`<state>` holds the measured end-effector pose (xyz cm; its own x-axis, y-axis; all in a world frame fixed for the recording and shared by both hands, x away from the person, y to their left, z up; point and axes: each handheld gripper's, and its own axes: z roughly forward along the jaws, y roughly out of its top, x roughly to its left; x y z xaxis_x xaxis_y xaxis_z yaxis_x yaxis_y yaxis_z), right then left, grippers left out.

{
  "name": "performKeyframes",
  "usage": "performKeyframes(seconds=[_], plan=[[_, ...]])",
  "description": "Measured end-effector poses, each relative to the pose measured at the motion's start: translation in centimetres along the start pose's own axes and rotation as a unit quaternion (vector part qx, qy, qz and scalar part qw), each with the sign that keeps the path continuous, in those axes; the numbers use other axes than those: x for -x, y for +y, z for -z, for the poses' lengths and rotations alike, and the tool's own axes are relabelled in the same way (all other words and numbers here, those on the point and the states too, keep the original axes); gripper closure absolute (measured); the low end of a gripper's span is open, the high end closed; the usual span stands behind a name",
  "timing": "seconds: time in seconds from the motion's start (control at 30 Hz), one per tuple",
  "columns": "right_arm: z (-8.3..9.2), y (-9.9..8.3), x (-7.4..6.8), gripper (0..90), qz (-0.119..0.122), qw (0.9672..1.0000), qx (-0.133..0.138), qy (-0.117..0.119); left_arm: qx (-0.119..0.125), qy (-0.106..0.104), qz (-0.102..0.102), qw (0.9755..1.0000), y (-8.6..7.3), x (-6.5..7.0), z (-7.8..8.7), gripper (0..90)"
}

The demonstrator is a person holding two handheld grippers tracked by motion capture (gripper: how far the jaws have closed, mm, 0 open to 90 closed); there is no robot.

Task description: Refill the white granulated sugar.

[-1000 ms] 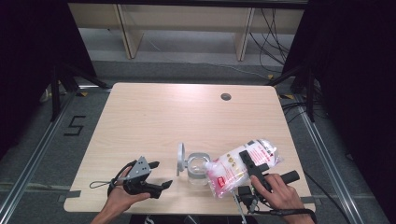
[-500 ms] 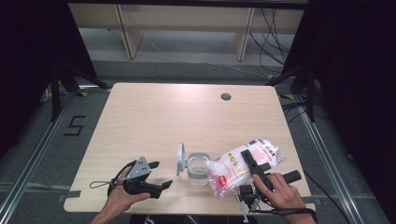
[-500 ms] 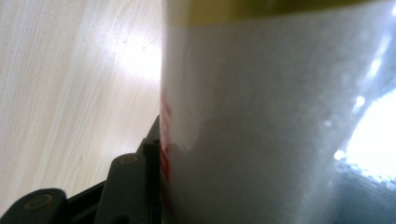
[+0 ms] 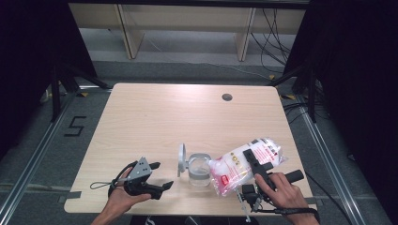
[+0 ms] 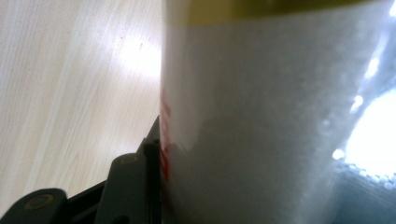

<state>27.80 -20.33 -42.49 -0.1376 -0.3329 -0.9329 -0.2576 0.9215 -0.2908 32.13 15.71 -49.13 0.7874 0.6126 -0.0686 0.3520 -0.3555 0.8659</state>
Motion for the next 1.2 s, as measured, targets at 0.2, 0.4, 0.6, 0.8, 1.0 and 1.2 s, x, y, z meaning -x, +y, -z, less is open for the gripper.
performKeyframes(seconds=[0.2, 0.4, 0.6, 0.8, 1.0, 1.2], plan=[[0.09, 0.26, -0.23, 52.3, -0.005, 1.0000, 0.003, 0.004, -0.001, 0.000, 0.003, 1.0000, 0.01, -0.01, 0.04, 15.9], [-0.23, 0.53, -0.19, 52.4, -0.009, 0.9999, 0.007, 0.003, 0.000, -0.001, 0.001, 1.0000, 0.00, -0.01, -0.01, 15.9], [-0.19, 0.12, -0.11, 52.4, 0.002, 1.0000, -0.002, 0.005, -0.001, -0.001, 0.004, 1.0000, 0.00, 0.00, 0.01, 15.9], [0.21, 0.29, -0.32, 52.6, -0.004, 1.0000, 0.000, 0.005, -0.001, 0.000, 0.003, 1.0000, 0.00, 0.00, 0.05, 15.9], [0.10, 0.74, -0.03, 52.7, 0.017, 0.9998, 0.002, 0.009, -0.003, -0.002, 0.000, 1.0000, 0.02, -0.04, 0.03, 15.9], [-0.29, 0.74, 0.10, 52.9, 0.029, 0.9995, 0.001, 0.009, -0.002, 0.001, -0.001, 1.0000, 0.02, -0.09, 0.06, 15.9]])
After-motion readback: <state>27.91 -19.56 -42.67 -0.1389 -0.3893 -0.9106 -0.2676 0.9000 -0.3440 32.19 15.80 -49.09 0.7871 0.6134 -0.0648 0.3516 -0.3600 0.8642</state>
